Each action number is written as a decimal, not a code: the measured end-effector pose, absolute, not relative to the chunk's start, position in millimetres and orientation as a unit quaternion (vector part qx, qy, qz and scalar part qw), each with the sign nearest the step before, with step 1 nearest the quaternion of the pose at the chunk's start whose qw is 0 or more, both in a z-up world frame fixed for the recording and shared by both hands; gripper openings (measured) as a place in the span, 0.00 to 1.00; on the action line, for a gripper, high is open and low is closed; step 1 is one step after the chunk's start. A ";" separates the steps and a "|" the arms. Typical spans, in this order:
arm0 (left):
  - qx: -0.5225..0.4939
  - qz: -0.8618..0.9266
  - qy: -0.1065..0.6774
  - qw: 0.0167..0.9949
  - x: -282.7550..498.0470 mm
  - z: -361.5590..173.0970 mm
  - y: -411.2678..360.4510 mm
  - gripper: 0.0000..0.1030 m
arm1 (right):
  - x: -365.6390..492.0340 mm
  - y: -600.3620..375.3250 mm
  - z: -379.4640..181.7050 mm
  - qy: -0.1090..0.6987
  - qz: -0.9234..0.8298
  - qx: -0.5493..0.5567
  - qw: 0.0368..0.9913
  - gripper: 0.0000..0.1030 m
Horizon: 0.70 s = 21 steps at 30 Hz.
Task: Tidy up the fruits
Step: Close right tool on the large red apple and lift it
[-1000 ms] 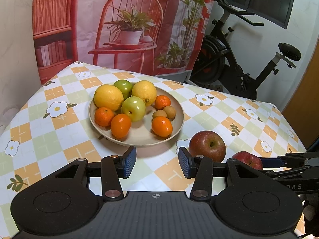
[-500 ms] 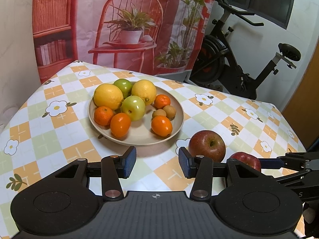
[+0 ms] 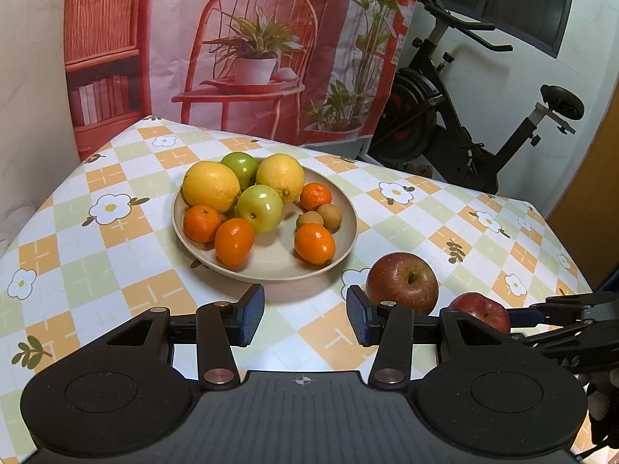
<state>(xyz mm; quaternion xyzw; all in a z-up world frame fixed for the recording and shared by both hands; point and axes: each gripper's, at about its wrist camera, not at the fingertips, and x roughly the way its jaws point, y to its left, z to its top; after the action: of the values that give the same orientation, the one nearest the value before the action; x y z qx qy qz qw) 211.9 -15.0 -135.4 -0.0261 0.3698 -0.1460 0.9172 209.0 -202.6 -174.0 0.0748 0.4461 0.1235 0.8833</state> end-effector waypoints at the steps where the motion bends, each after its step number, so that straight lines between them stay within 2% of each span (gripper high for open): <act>1: -0.026 -0.146 0.370 0.917 211.8 -135.3 -15.4 0.48 | 208.1 -207.9 -173.0 0.444 0.118 0.083 0.884 0.55; 9: -0.028 -0.147 0.372 0.916 212.2 -135.9 -16.0 0.48 | 207.6 -232.6 -163.5 0.423 0.075 0.108 0.897 0.54; 14: -0.028 -0.147 0.373 0.916 212.4 -136.2 -15.9 0.48 | 211.7 -219.3 -171.2 0.437 0.068 0.082 0.893 0.54; 21: -0.029 -0.150 0.374 0.915 212.4 -136.9 -17.1 0.48 | 215.0 -231.9 -175.2 0.434 0.066 0.132 0.889 0.54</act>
<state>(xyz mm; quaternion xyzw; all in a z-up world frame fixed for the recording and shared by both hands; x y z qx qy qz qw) 212.4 -17.1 -136.9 -0.0290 0.3736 -0.1501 0.9149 215.0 -231.9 -175.2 0.1321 0.4344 0.0659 0.8886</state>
